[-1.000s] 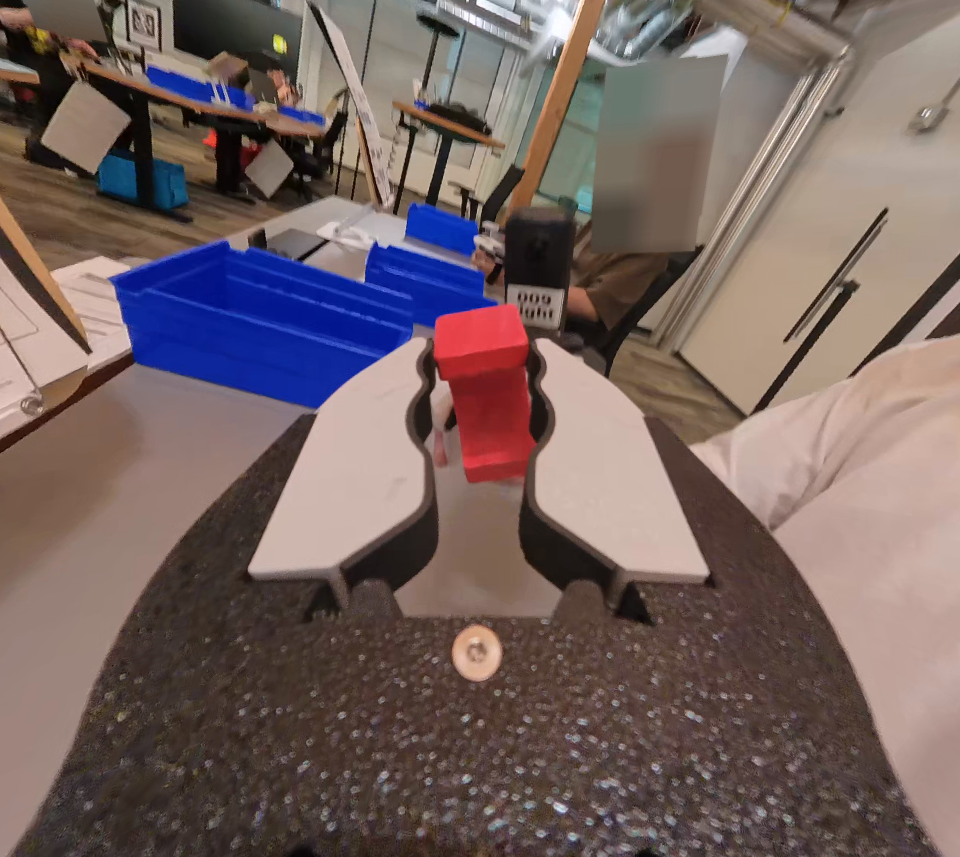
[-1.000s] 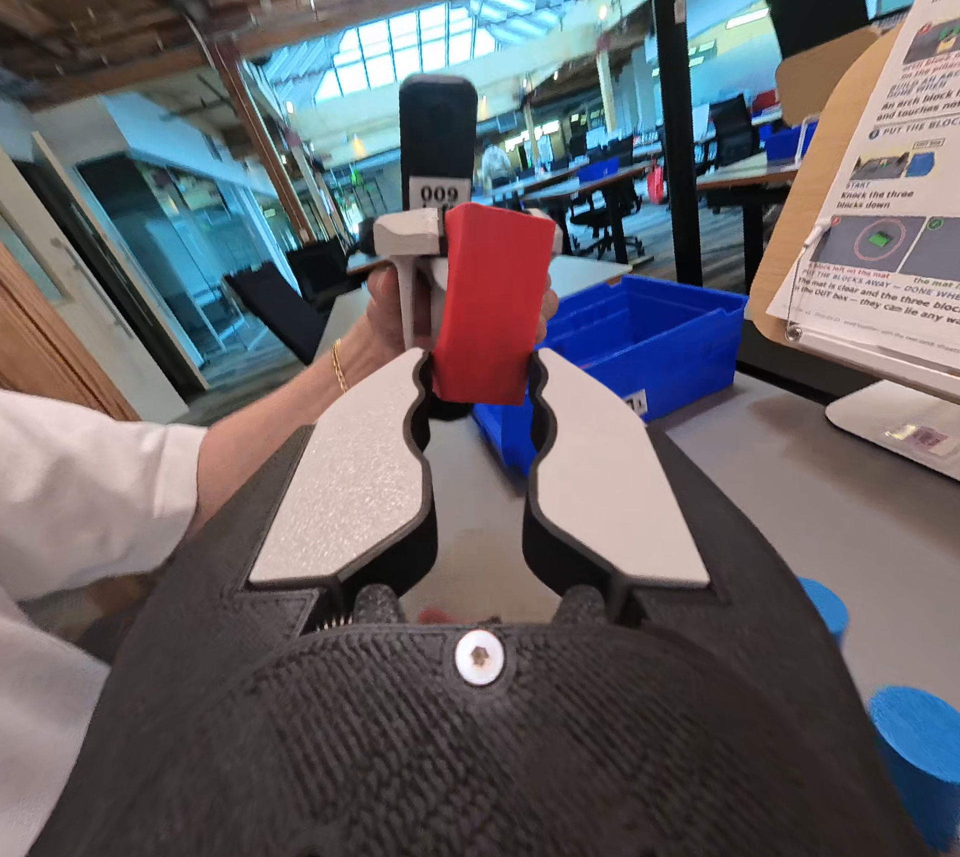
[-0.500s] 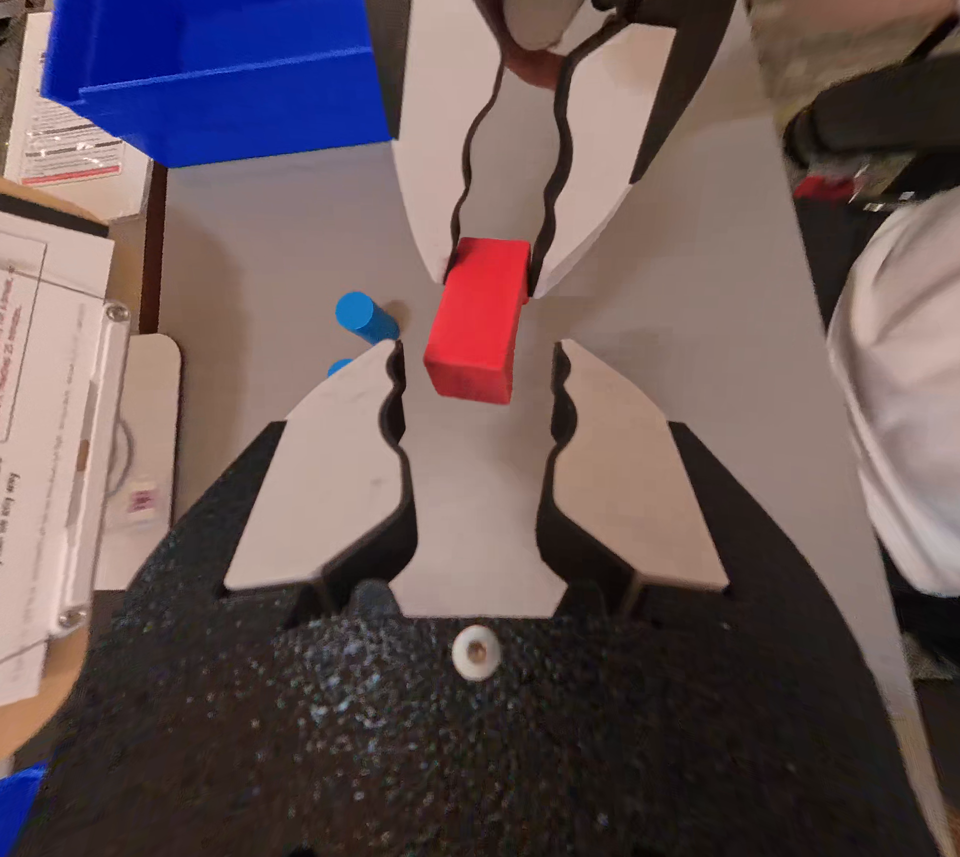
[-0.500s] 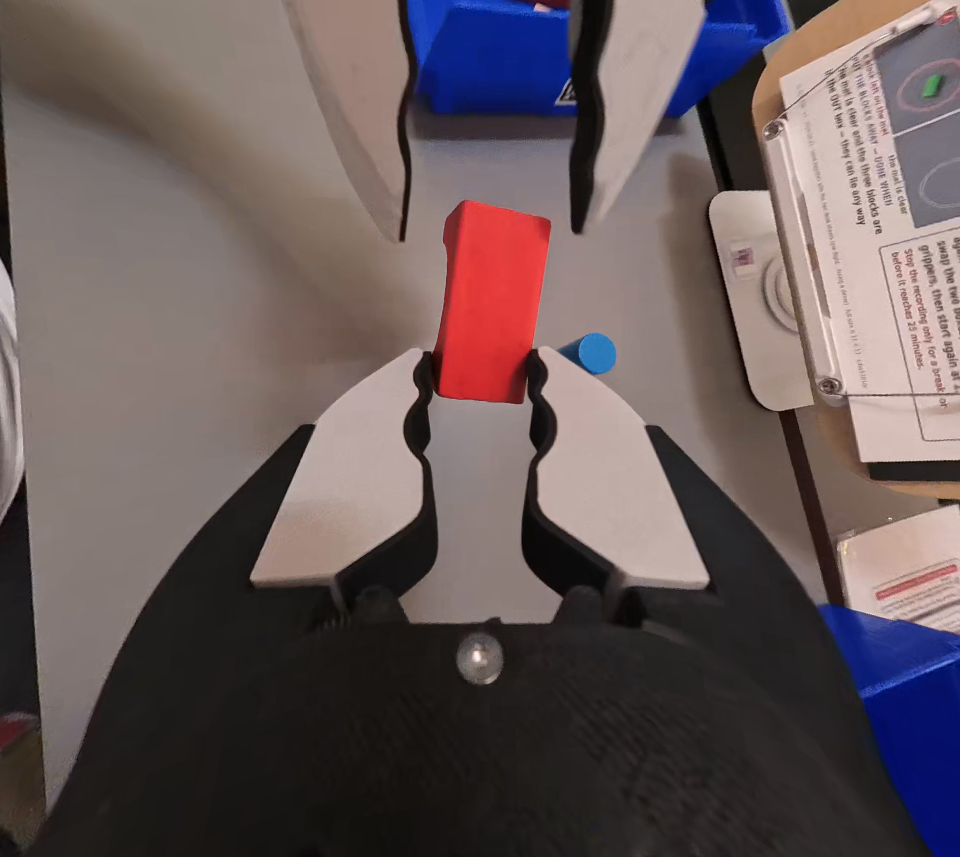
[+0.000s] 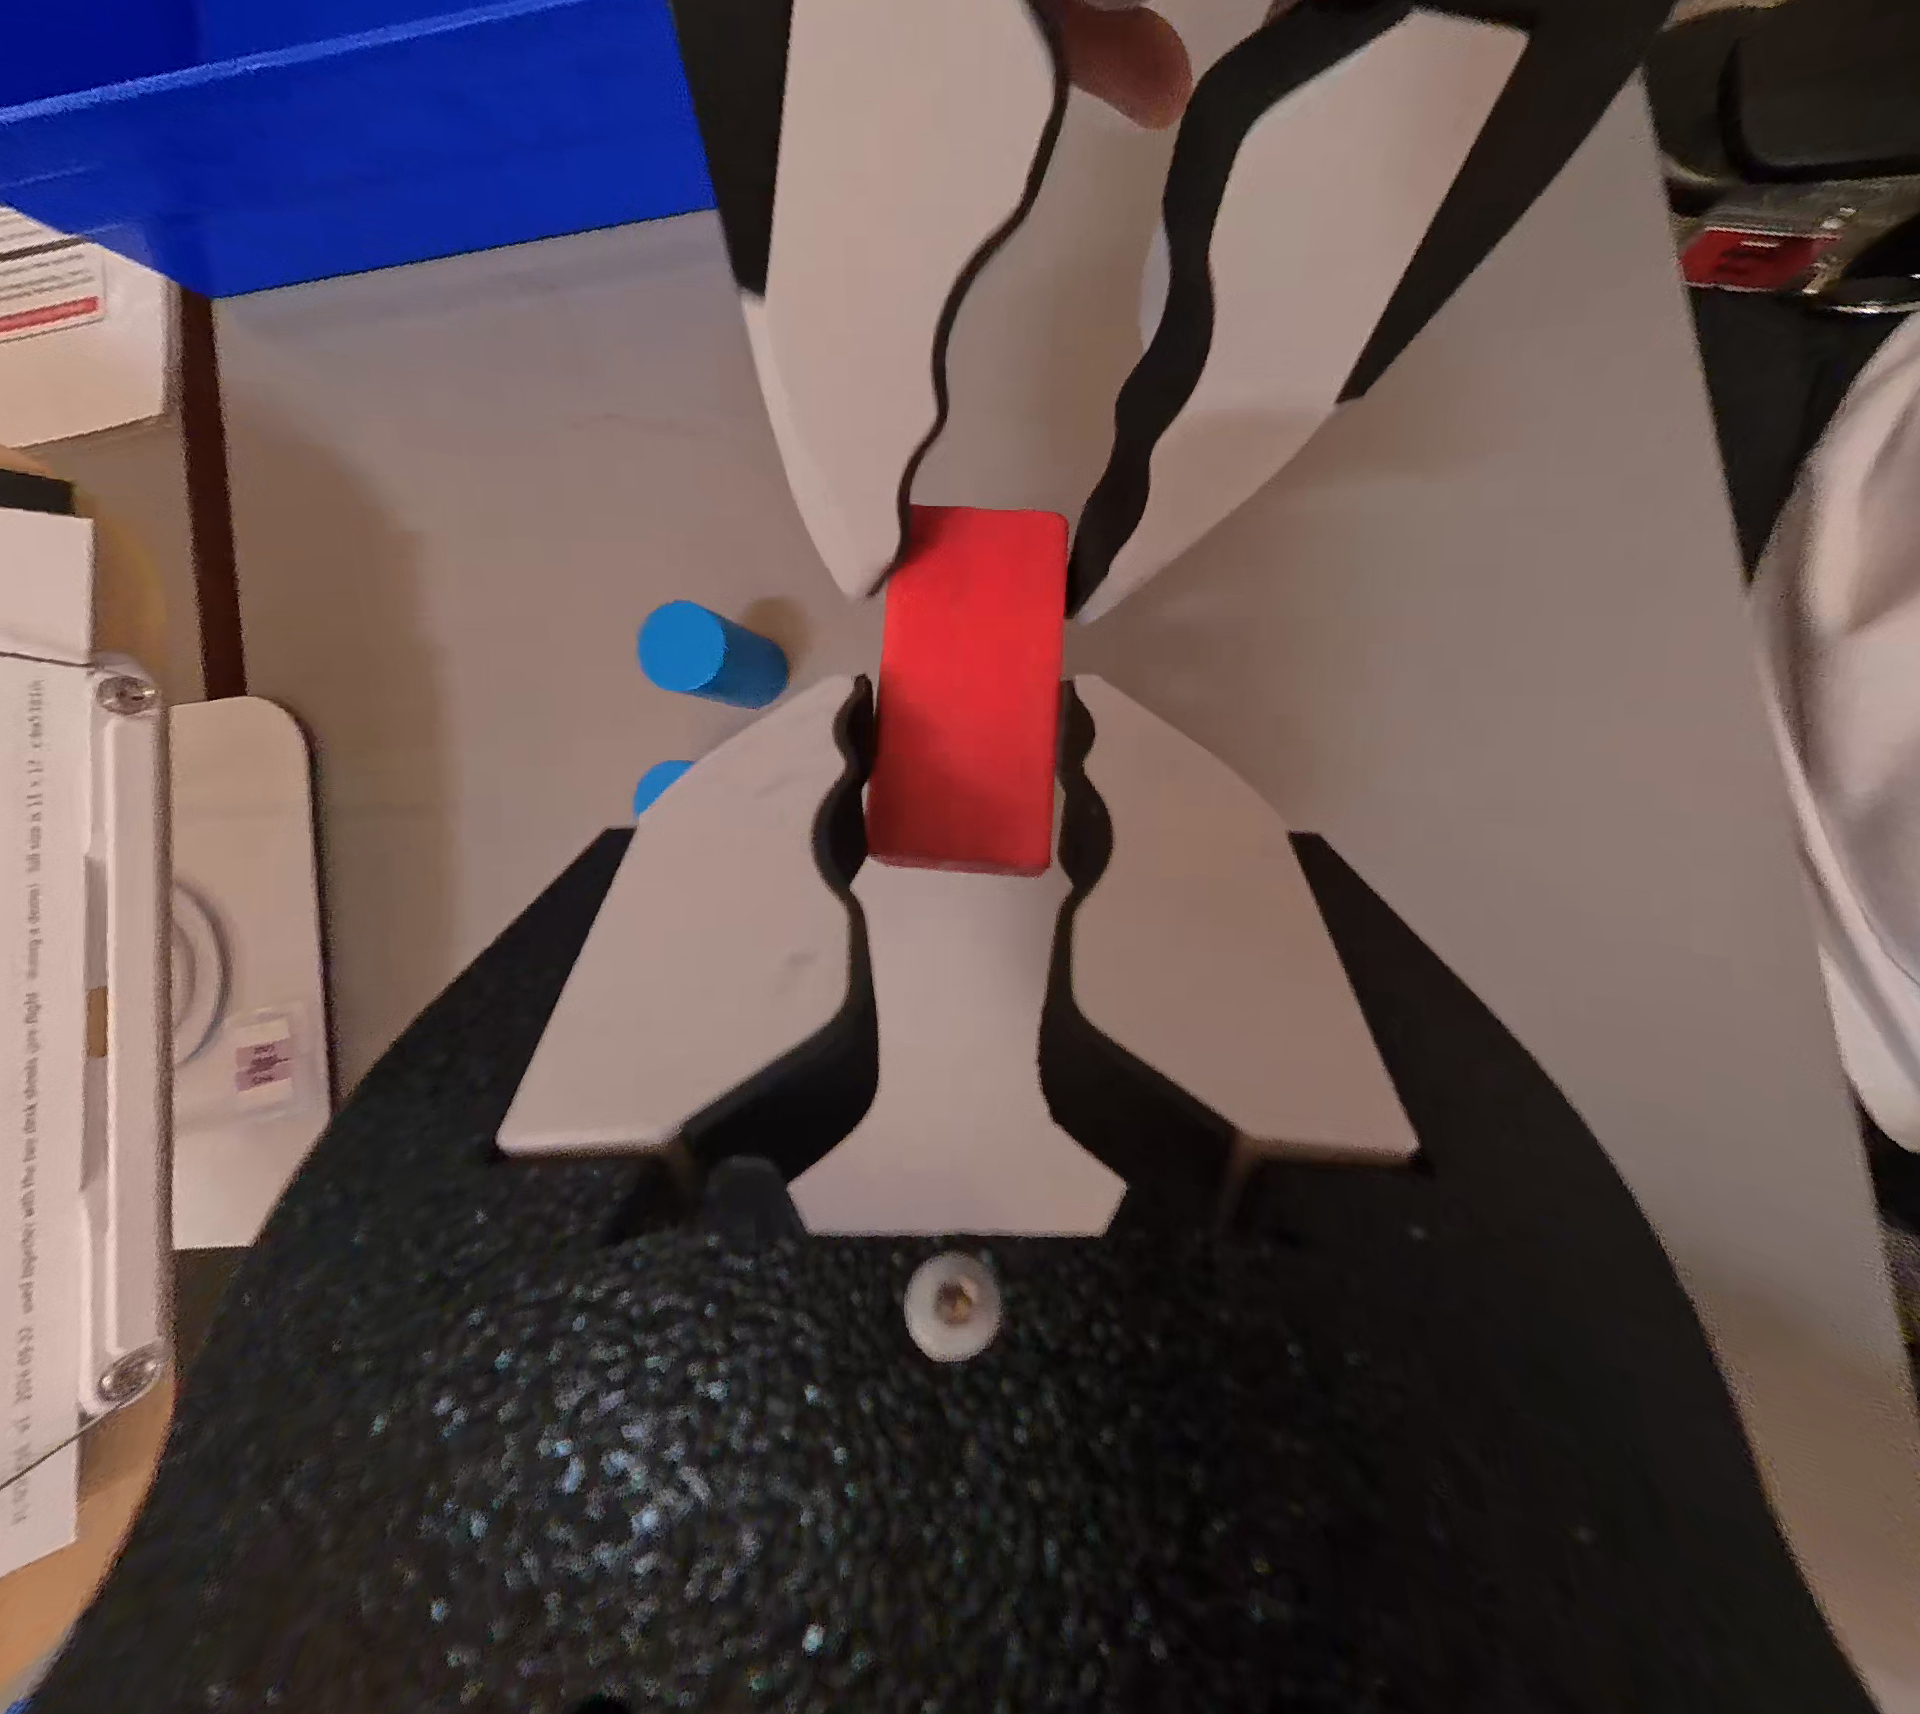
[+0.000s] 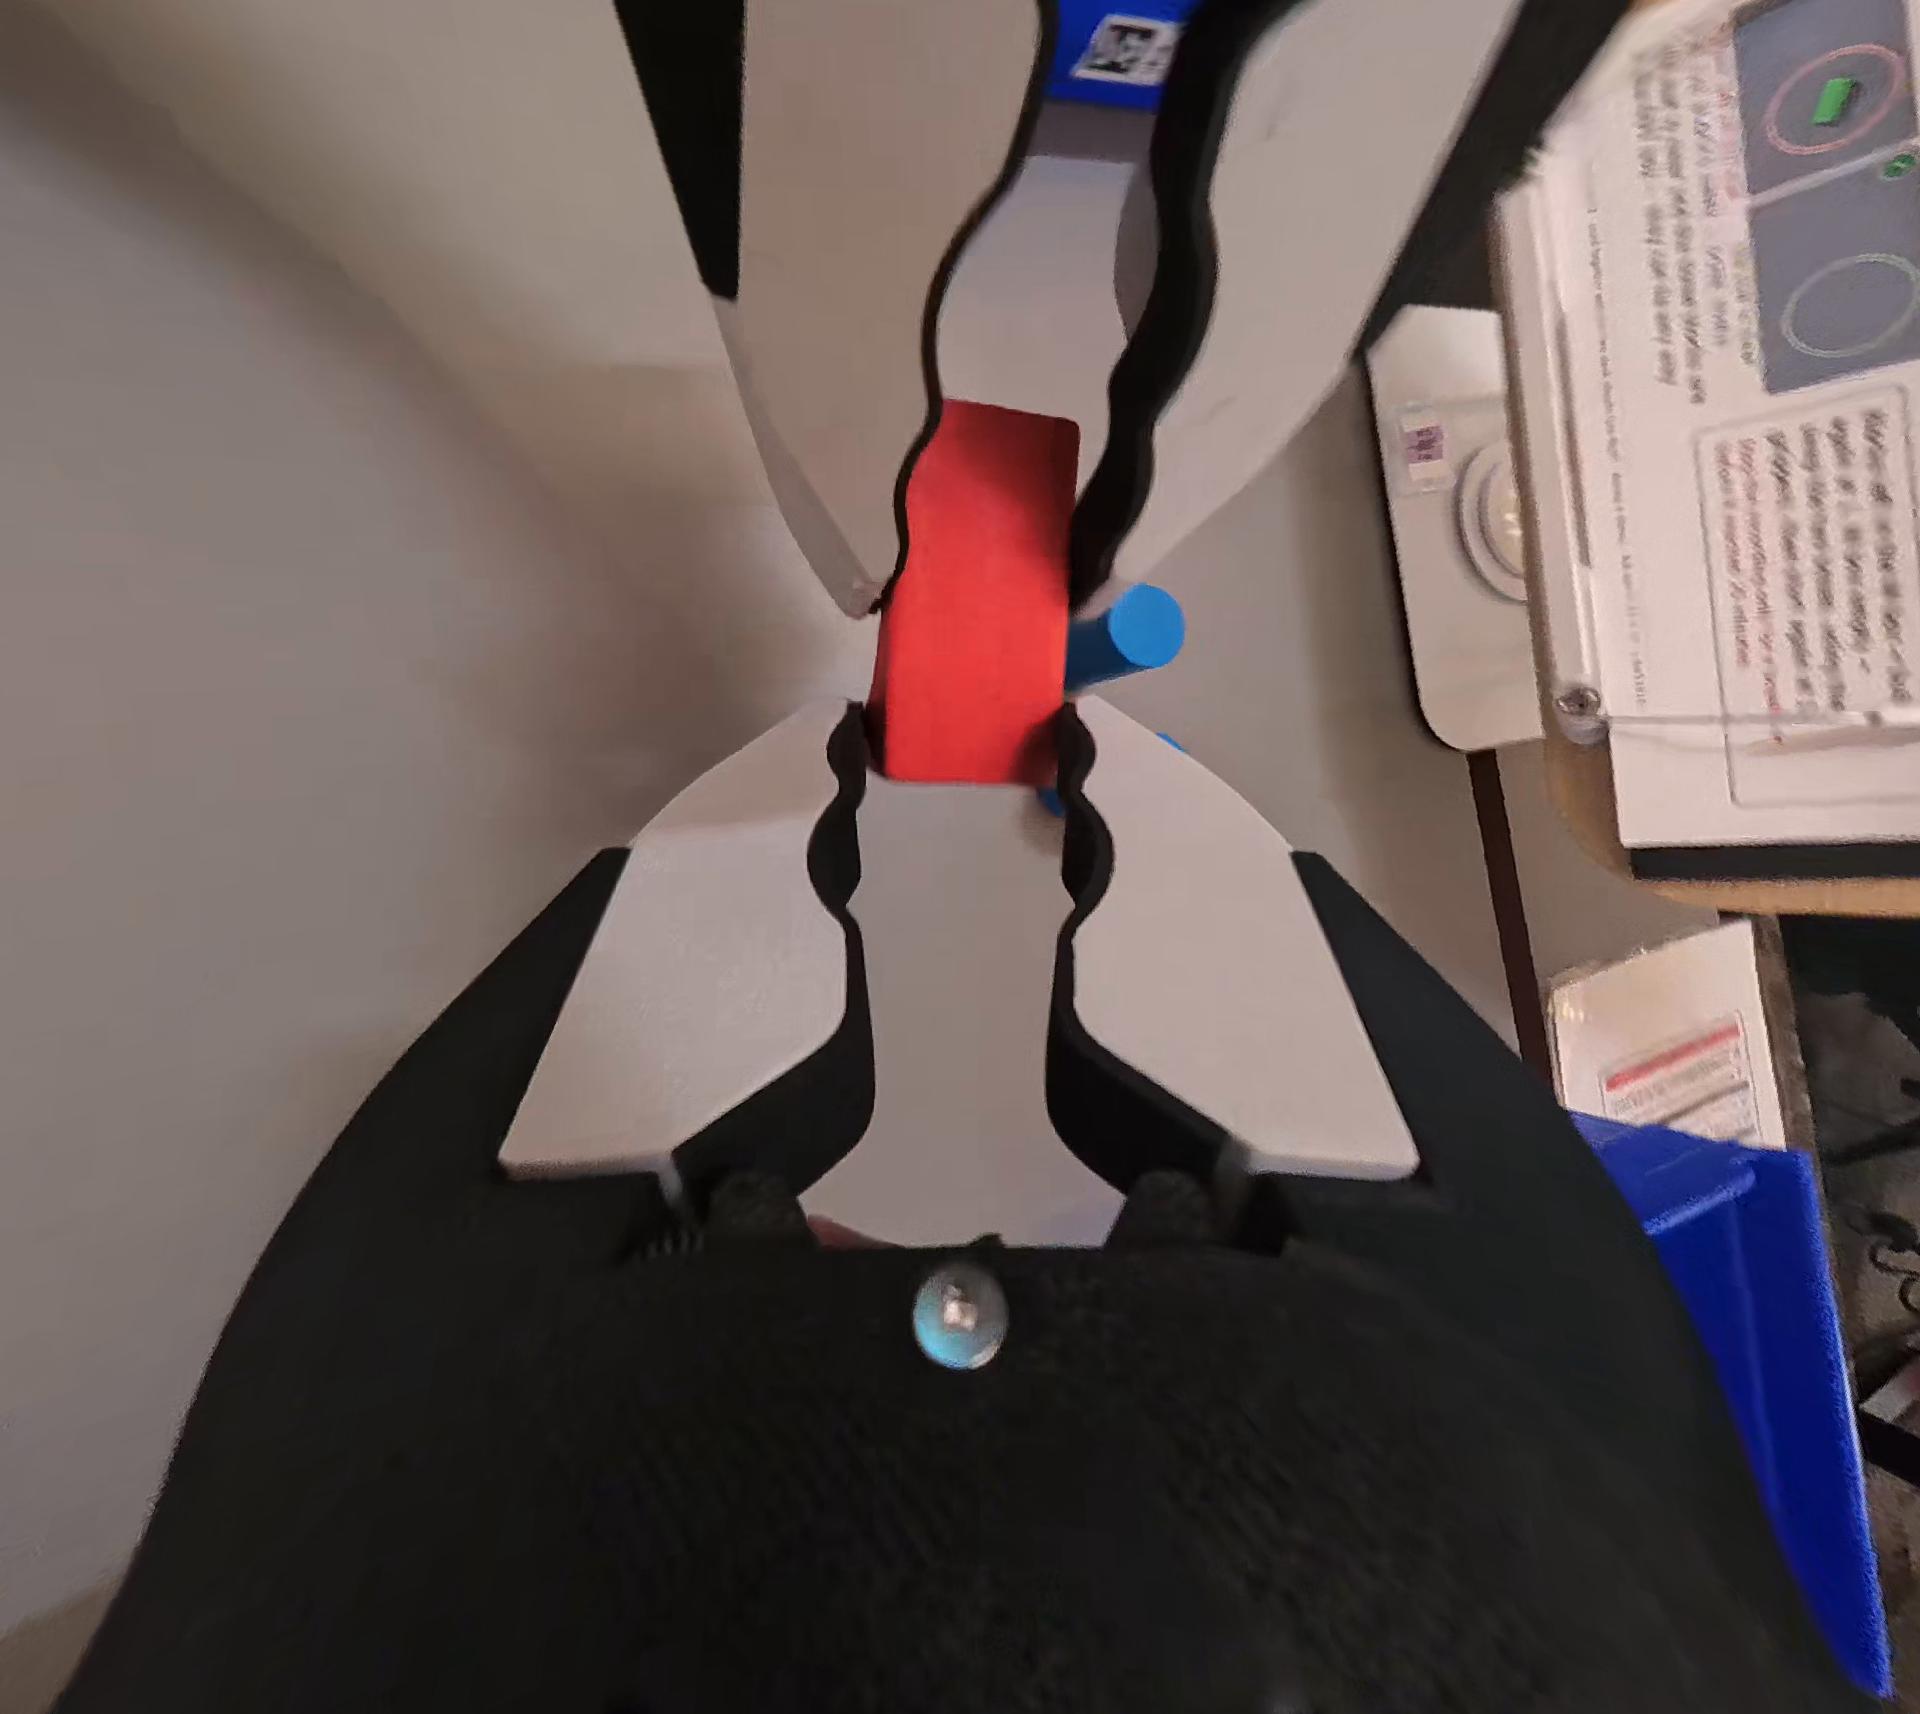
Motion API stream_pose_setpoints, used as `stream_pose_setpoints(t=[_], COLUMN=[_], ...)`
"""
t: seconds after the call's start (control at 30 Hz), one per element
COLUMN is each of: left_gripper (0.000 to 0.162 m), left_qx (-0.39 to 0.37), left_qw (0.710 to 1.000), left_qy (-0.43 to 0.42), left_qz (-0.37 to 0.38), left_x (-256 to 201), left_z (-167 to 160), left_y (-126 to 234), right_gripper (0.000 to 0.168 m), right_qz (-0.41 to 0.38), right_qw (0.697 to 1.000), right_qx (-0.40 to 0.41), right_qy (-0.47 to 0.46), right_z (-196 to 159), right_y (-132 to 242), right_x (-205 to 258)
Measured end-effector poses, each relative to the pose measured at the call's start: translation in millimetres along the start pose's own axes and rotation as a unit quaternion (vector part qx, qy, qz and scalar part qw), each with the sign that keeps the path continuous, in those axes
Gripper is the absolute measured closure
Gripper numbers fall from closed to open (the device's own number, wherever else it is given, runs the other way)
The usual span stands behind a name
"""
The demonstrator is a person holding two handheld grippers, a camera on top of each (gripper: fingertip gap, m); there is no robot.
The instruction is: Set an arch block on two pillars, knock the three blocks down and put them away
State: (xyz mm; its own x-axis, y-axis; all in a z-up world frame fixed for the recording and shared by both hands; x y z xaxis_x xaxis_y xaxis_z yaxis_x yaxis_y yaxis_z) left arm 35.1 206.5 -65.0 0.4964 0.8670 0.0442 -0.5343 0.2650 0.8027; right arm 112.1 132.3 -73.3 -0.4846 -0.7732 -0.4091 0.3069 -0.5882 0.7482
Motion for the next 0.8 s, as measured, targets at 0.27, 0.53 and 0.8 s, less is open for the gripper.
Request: stream_pose_setpoints(t=[0.27,0.53,0.8], left_gripper=[0.129,0.129,0.129], left_qx=[-0.058,-0.089,-0.081], left_qw=[0.997,0.994,0.994], left_qy=[0.026,0.061,0.068], left_qz=[0.033,0.013,0.005], left_x=[47.0,89.0,100.0], left_z=[-15.7,-30.5,-40.7], left_y=[-11.8,-51.5,-72.9], right_gripper=[0.095,0.091,0.09], right_qz=[-0.05,-0.089,-0.091], right_qw=[0.964,0.91,0.878], right_qx=[-0.174,-0.283,-0.331], right_qy=[-0.196,-0.288,-0.333], right_z=[-56.4,-86.9,-103.2], right_y=[15.1,9.9,9.9], right_x=[6.5,43.1,59.8])
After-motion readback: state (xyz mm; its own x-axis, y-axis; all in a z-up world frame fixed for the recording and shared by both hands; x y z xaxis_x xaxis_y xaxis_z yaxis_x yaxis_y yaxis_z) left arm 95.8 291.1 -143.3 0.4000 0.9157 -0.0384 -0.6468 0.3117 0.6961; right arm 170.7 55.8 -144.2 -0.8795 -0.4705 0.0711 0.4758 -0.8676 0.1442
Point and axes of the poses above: each gripper's, where its closed fingertips meet, y back along the fingers, z out of its top, x = y × z across the jaws, the point moved 8 cm from there along y, back along the fingers, and after that the axes turned 7 degrees about y, right-handed, at the moved point
